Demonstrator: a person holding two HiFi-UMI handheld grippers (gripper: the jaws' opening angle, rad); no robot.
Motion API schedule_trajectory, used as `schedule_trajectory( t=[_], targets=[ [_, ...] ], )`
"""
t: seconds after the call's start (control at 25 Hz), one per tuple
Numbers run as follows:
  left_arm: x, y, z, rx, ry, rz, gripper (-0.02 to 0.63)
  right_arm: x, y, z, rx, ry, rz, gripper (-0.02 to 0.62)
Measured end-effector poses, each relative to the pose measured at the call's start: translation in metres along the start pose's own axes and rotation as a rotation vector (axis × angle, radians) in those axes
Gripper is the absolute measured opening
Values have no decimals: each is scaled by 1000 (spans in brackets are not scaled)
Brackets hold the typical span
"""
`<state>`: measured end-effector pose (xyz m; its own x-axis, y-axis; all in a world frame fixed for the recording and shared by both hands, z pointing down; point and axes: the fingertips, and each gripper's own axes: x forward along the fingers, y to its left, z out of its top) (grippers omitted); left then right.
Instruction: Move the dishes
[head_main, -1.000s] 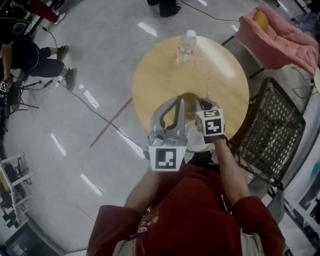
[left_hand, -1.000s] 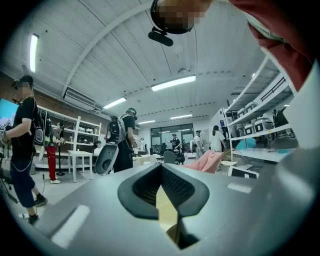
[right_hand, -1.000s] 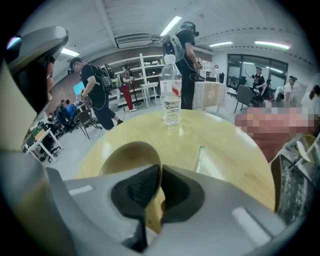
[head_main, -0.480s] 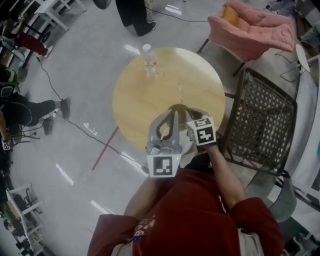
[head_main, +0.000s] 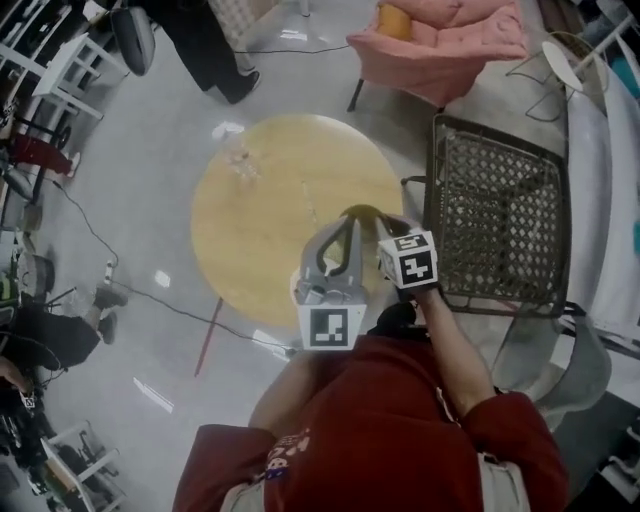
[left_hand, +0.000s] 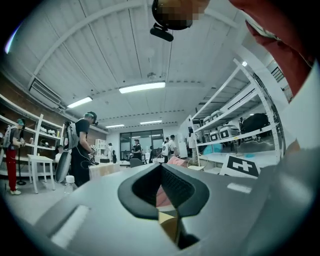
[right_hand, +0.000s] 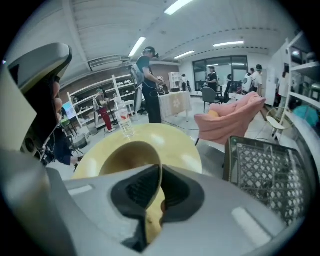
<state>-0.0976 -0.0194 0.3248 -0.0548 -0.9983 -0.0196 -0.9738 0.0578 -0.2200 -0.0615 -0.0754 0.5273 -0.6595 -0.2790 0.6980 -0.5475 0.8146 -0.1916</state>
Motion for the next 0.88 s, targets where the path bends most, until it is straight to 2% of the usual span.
schedule_trajectory(
  t=[0.04,0.16,0.24,0.32,0.64,0.72,0.8,0.88],
  targets=[
    [6,-6,2,-16,-4,-13,6,-5,-11,-1,20,-7,-17,15],
    [20,-26,6,23,10,-81,6,-21,-42,-6,74,-24,-68,15],
    [28,-38,13,-2,-7,-103,6,-33,-61,-11,113,-35,-100,15],
    [35,-52,21,21,-23,-142,6,-46,-81,-18,152,-46,-136,15],
    [66,-109,30,-188,-60,-199,6,-96,-155,-45,272,-76,-265,15],
    [73,-127,35,-157,-76,-242,6,-108,-171,-54,297,-80,-293,15],
    [80,-148,39,-63,-80,-310,6,-121,-187,-63,325,-82,-321,15],
    [86,-166,41,-51,-74,-346,6,-131,-201,-71,348,-83,-343,15]
  ],
)
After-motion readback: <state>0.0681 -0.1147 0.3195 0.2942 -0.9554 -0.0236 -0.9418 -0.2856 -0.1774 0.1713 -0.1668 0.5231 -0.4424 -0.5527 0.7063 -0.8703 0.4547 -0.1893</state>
